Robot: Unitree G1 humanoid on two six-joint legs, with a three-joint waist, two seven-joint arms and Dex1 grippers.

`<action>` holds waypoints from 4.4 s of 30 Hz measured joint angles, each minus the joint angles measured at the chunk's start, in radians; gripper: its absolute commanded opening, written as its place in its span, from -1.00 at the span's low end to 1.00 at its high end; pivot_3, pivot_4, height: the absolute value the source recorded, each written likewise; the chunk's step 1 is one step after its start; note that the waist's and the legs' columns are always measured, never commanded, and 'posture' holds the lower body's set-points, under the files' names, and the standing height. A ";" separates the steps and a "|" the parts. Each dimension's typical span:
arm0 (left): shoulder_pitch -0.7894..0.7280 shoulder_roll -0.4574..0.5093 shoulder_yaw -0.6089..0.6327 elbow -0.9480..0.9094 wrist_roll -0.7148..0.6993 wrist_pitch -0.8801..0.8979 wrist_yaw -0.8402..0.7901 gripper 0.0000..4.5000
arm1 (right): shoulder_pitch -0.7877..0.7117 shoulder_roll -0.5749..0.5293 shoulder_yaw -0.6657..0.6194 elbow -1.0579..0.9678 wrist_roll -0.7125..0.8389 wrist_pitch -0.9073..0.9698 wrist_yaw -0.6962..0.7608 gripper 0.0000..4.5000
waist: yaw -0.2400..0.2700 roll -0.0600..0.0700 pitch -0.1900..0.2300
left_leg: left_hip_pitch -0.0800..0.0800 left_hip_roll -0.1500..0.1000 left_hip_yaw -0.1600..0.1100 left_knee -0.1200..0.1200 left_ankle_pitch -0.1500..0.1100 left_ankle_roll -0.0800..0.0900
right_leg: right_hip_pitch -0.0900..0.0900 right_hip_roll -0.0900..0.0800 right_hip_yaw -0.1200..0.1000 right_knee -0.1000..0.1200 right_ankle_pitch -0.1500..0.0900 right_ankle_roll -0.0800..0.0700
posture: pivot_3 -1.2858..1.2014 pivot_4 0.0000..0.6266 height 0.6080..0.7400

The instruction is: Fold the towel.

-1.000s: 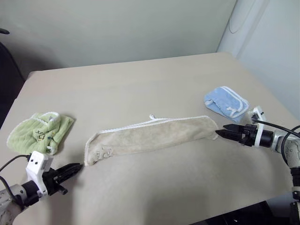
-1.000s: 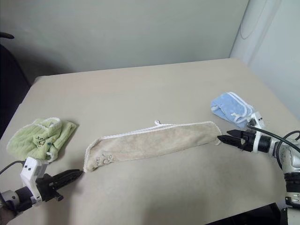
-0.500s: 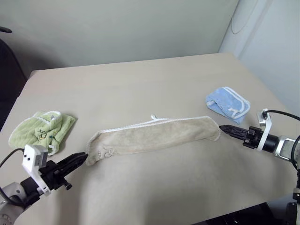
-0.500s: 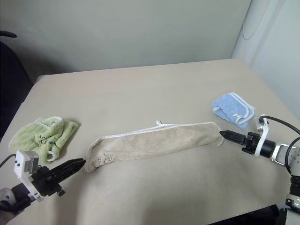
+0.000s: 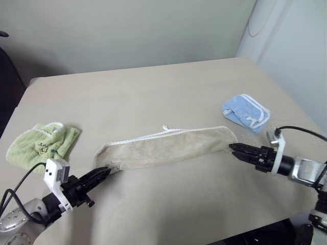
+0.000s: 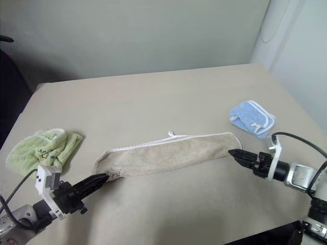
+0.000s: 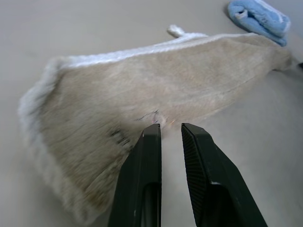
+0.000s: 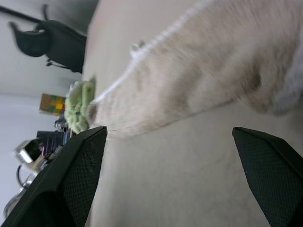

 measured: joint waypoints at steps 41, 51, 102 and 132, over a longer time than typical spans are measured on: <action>-0.065 0.003 -0.040 -0.030 -0.005 -0.003 0.046 -0.65 | -0.259 0.227 -0.123 0.196 -0.043 -0.274 -0.621 -0.99 | -0.006 -0.006 -0.004 | -0.016 0.000 0.000 0.000 -0.006 0.006 | -0.023 0.000 0.004 0.000 0.017 -0.013 | 0.03 -0.52 1.00; -0.089 0.007 -0.050 -0.022 0.002 -0.004 0.047 -0.65 | -0.223 -0.117 0.335 -0.046 -0.306 -0.487 -0.081 -0.99 | -0.009 -0.006 -0.003 | -0.015 0.000 0.001 0.003 -0.006 0.006 | -0.022 0.001 0.003 0.001 0.017 -0.013 | 0.03 -0.52 1.00; -0.112 -0.027 -0.038 -0.036 -0.019 -0.017 0.117 -0.65 | -0.412 0.023 0.689 -0.070 -0.686 -0.691 0.435 -0.19 | -0.008 -0.007 -0.004 | -0.019 0.001 0.000 0.015 0.000 -0.004 | -0.021 0.001 0.004 0.000 0.020 -0.010 | 0.03 -0.52 1.00; 0.276 -0.102 0.091 -0.183 -0.675 0.107 0.575 0.99 | -0.409 0.221 0.738 0.209 -0.874 -1.142 0.547 -1.00 | -0.008 -0.004 -0.002 | -0.011 0.001 0.000 0.013 -0.001 -0.005 | -0.015 0.001 0.005 -0.002 0.019 -0.012 | 0.03 -0.52 1.00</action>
